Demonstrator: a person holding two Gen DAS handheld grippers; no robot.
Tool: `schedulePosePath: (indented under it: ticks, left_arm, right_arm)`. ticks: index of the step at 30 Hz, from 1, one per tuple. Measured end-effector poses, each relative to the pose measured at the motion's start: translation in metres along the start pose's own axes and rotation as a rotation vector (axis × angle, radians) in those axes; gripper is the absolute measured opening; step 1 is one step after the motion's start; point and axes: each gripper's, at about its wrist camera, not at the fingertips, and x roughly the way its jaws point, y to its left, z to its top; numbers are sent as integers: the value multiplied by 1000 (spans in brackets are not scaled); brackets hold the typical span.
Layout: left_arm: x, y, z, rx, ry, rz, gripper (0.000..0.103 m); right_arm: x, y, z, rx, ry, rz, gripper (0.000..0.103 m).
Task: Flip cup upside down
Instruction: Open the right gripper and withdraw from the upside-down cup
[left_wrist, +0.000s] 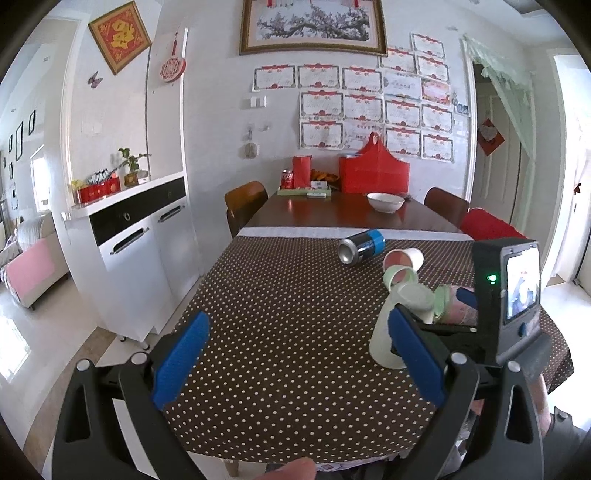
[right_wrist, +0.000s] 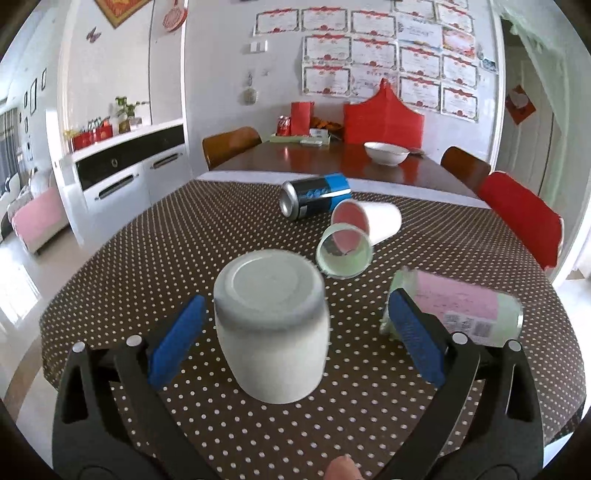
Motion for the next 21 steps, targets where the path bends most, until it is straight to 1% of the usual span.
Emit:
schedulePosePath:
  ticks: [2,8,14,17,21]
  left_arm:
    - [-5,-4,3,2,-13,-3,96]
    - [-18,-18,13,26,-47,-5,96]
    - [-34,-27,21,29,-77,-36,96]
    - [-42,-31,25,40,-98,-34,96]
    - [-55,-32,32,19,-124,-45,96]
  right_arm:
    - [-14,-6,3,10,-19,1,97]
    - [-62,-23,14,31,-77,-34,97]
    - [-113,-39,22,93,-133,-61,97]
    - [-138,-42,25,120,-158,-73,97]
    - [-168,-42,27,126,-205,-92,97]
